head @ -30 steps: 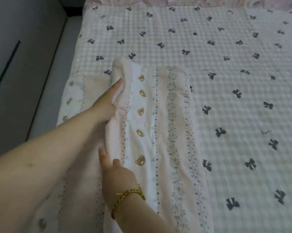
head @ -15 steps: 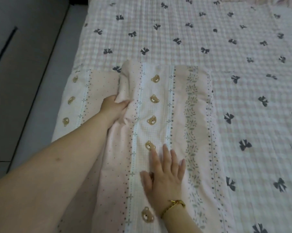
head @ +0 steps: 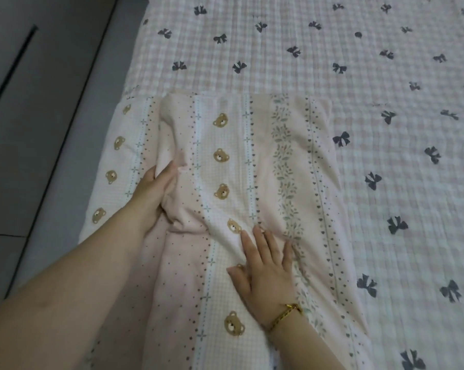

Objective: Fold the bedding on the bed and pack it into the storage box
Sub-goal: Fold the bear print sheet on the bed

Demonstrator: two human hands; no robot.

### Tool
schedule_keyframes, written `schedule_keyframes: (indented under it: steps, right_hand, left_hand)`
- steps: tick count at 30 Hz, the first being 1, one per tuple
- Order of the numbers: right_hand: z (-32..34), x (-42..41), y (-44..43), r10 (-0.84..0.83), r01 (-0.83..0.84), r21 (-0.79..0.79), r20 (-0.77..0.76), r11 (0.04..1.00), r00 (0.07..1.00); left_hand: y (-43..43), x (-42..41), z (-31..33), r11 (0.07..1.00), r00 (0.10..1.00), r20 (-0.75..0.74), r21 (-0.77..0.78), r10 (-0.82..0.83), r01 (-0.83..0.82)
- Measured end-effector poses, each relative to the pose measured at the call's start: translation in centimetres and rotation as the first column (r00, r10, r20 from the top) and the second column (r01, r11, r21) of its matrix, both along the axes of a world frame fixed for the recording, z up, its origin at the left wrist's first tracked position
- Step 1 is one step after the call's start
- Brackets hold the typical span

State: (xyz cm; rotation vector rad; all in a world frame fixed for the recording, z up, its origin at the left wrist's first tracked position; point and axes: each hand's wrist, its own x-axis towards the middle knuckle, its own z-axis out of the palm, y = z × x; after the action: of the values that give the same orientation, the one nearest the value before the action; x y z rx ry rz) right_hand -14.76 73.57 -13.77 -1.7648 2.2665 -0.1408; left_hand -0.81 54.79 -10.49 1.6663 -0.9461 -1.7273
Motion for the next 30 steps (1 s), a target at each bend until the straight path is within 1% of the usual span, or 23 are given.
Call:
schedule_keyframes:
  steps: [2, 4, 5, 7, 9, 10, 11, 12, 13, 14, 16, 17, 18, 19, 20, 21, 22, 23, 25, 26, 28, 29, 30]
  right_hand:
    - [0.3, -0.6, 0.4, -0.023, 0.036, -0.147, 0.089, 0.988, 0.996]
    - [1.2, -1.9, 0.2, -0.081, 0.134, -0.276, 0.197, 0.952, 0.977]
    - [1.4, -2.7, 0.0, -0.113, 0.176, -0.311, 0.212, 0.934, 0.971]
    - [2.4, -4.3, -1.0, -0.198, 0.239, -0.326, 0.154, 0.914, 0.968]
    - [3.5, -5.9, -2.7, -0.267, 0.285, -0.195, 0.112, 0.939, 0.957]
    - [3.7, -6.9, -3.6, -0.273, 0.278, -0.027, 0.113, 0.96, 0.955]
    - [3.4, -7.7, -4.2, -0.259, 0.244, 0.148, 0.095, 0.959, 0.961]
    - [3.0, -8.4, -4.7, -0.23, 0.209, 0.292, 0.037, 0.933, 0.973]
    - [2.5, -8.8, -4.9, -0.197, 0.186, 0.384, -0.012, 0.904, 0.98]
    - [1.9, -8.9, -4.9, -0.175, 0.173, 0.435, -0.037, 0.884, 0.984]
    - [1.2, -8.5, -5.0, -0.167, 0.167, 0.476, -0.044, 0.863, 0.985]
    - [1.1, -8.4, -5.1, -0.173, 0.17, 0.479, -0.039, 0.861, 0.984]
    - [1.2, -8.3, -5.2, -0.173, 0.17, 0.477, -0.038, 0.862, 0.984]
    - [1.3, -8.4, -5.2, -0.169, 0.168, 0.475, -0.042, 0.864, 0.985]
    - [1.5, -8.5, -5.3, -0.17, 0.17, 0.469, -0.041, 0.867, 0.985]
    - [1.8, -8.5, -5.1, -0.167, 0.165, 0.455, -0.036, 0.875, 0.985]
    - [2.0, -8.6, -5.1, -0.175, 0.167, 0.441, -0.023, 0.882, 0.984]
    - [2.2, -8.5, -4.7, -0.165, 0.153, 0.436, -0.01, 0.887, 0.986]
    - [2.6, -8.7, -4.0, -0.128, 0.123, 0.437, -0.017, 0.891, 0.992]
    - [2.8, -8.8, -3.7, -0.106, 0.108, 0.443, -0.03, 0.89, 0.994]
    - [3.0, -8.9, -3.3, -0.089, 0.101, 0.456, -0.047, 0.884, 0.995]
    - [3.0, -8.7, -3.5, -0.074, 0.089, 0.456, -0.05, 0.886, 0.996]
    - [3.0, -8.8, -3.4, -0.078, 0.095, 0.455, -0.056, 0.885, 0.995]
  left_hand:
    - [1.5, 1.1, -0.5, 0.996, 0.993, -0.113, 0.08, 0.041, -0.032]
    - [2.3, 1.1, -0.4, 0.995, 0.988, -0.154, 0.102, 0.032, -0.017]
    - [2.1, 0.8, -0.2, 0.996, 0.988, -0.154, 0.093, 0.028, -0.014]
    - [1.4, 0.2, 0.4, 0.997, 0.995, -0.091, 0.065, 0.046, -0.04]
    - [0.2, -0.4, 0.5, 1.0, 0.997, 0.07, -0.004, 0.025, -0.025]
    - [-0.2, -0.6, 0.3, 0.999, 0.989, 0.145, -0.04, 0.0, 0.006]
    - [-0.3, -0.7, 0.1, 0.998, 0.981, 0.195, -0.062, -0.012, 0.025]
    - [-0.1, -0.9, 0.3, 0.998, 0.98, 0.198, -0.064, -0.01, 0.023]
    - [0.4, -0.8, 0.4, 0.999, 0.989, 0.145, -0.031, -0.006, 0.011]
    - [1.2, -0.6, 0.5, 1.0, 0.998, 0.06, 0.021, -0.006, 0.005]
    - [3.4, 0.2, 0.9, 0.994, 0.995, -0.097, 0.1, -0.034, 0.044]
    - [4.5, 0.6, 1.1, 0.988, 0.992, -0.106, 0.124, -0.074, 0.087]
    - [5.7, 0.8, 1.2, 0.981, 0.99, -0.069, 0.145, -0.123, 0.132]
    - [6.7, 0.8, 1.5, 0.967, 0.978, 0.027, 0.158, -0.207, 0.2]
    - [7.7, 0.7, 1.5, 0.952, 0.944, 0.165, 0.157, -0.286, 0.261]
    - [8.9, 0.9, 1.6, 0.949, 0.899, 0.308, 0.139, -0.313, 0.282]
    - [9.5, 1.0, 1.5, 0.959, 0.868, 0.409, 0.107, -0.282, 0.262]
    - [10.5, 1.7, 2.0, 0.976, 0.859, 0.464, 0.091, -0.216, 0.197]
    - [11.5, 3.5, 2.4, 0.995, 0.843, 0.528, 0.062, -0.101, 0.08]
    - [12.1, 4.2, 2.7, 0.993, 0.821, 0.559, 0.083, -0.116, 0.084]
    - [12.8, 5.0, 3.0, 0.968, 0.774, 0.582, 0.183, -0.248, 0.172]
    - [12.9, 5.3, 3.2, 0.962, 0.781, 0.566, 0.208, -0.265, 0.175]
    - [12.3, 5.1, 3.3, 0.961, 0.81, 0.523, 0.21, -0.265, 0.179]
